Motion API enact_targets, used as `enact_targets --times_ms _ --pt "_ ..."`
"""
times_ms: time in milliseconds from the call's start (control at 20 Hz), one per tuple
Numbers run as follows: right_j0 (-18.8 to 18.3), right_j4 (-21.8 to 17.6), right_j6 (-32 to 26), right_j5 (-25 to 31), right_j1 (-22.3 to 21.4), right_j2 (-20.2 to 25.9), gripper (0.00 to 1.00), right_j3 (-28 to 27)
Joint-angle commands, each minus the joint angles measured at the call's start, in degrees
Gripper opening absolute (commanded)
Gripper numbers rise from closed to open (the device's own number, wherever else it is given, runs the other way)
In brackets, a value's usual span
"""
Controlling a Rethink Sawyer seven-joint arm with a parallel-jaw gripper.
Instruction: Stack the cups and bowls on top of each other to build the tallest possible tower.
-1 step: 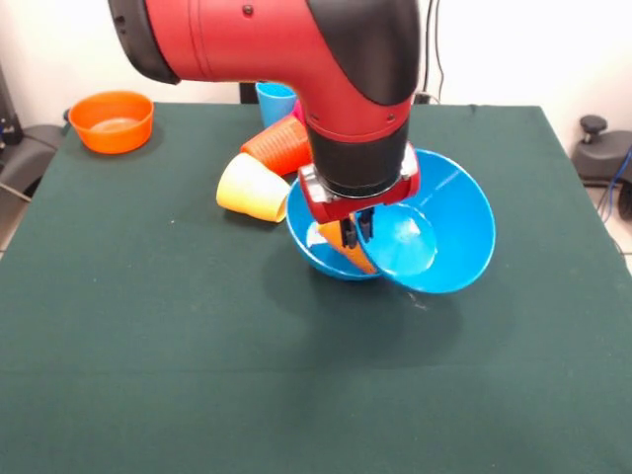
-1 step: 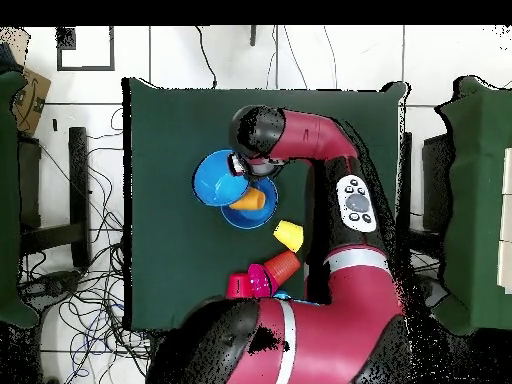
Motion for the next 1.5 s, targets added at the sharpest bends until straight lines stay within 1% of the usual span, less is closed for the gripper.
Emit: enact_targets --times_ms 50,250,450,700,1100,1200,1300,1350,1450,1500 --pt "2.29 -5.04 3.84 -3.92 2.85 -0.61 0.00 -0.43" --pt "2.12 -7.18 1.09 -4.35 2.48 -2.03 0.00 0.28" --pt "2.90 -9.81 0.00 -3.03 3.41 -4.03 0.00 -1.84" --pt "3.43 -9.99 0.18 -3.64 4.43 -4.17 0.00 -2.76" --pt "4.47 -9.64 -0.62 -2.45 5.39 -4.51 0.00 -4.87" --pt "4.16 -9.12 -1.81 -2.50 5.56 -3.91 0.00 -4.71" --pt "2.74 -7.02 -4.29 -1.49 5.17 -1.64 0.00 -3.37" --pt "1.76 -5.48 -5.53 -1.08 4.55 -0.07 0.00 -2.16" --pt "-0.86 -2.41 -7.43 -2.39 1.74 3.03 0.00 2.21" --pt "-2.23 -1.01 -7.62 -4.19 0.70 4.64 0.00 3.74"
